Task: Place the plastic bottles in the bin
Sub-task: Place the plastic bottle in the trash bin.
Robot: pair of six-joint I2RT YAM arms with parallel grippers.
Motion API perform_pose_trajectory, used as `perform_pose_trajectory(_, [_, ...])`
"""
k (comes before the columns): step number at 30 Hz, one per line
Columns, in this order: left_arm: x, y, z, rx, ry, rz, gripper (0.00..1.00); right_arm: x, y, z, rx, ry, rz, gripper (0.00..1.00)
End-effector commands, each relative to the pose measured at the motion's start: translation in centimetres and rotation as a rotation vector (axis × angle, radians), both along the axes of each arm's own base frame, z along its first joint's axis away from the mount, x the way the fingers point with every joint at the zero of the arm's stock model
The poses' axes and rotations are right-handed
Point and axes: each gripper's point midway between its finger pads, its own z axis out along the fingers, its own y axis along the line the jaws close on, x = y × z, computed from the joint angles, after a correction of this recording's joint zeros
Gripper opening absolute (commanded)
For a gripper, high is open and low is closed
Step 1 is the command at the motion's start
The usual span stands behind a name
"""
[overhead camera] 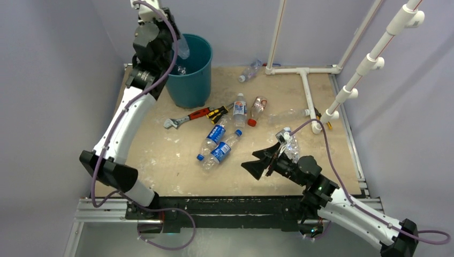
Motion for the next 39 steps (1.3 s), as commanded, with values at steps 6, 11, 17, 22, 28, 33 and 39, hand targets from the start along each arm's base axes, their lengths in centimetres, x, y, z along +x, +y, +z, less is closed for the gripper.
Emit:
perform_pose_trajectory(6, [6.5, 3.6, -5.8, -0.104, 0.084, -0.109, 0.00, -0.5, 0.2, 2.8, 0.034, -0.030, 0.028, 0.99])
perform_pose_trajectory(11, [8.1, 2.1, -7.9, -0.062, 0.152, -0.202, 0.00, -0.7, -0.3, 2.4, 0.053, -0.014, 0.013, 0.99])
perform_pose_trajectory(17, [8.6, 1.4, -13.0, -0.078, 0.249, -0.226, 0.00, -0.5, -0.5, 2.0, 0.056, 0.004, -0.003, 0.99])
perform_pose_trajectory(22, [8.2, 0.8, -14.1, -0.090, 0.265, -0.261, 0.56, -0.2, -0.7, 2.1, 0.029, -0.002, -0.019, 0.99])
perform_pose_trajectory(28, [6.6, 1.1, -9.6, -0.133, 0.188, -0.260, 0.75, 0.2, -1.1, 3.0, 0.020, -0.020, -0.050, 0.99])
perform_pose_trajectory(33, [0.7, 1.6, -4.9, -0.228, 0.093, -0.258, 0.77, 2.0, -2.6, 3.4, -0.003, -0.005, -0.183, 0.99])
perform_pose_trajectory(39, [-9.3, -1.5, -6.7, -0.219, 0.137, -0.335, 0.77, 3.2, -5.3, 3.3, 0.014, 0.049, -0.350, 0.99])
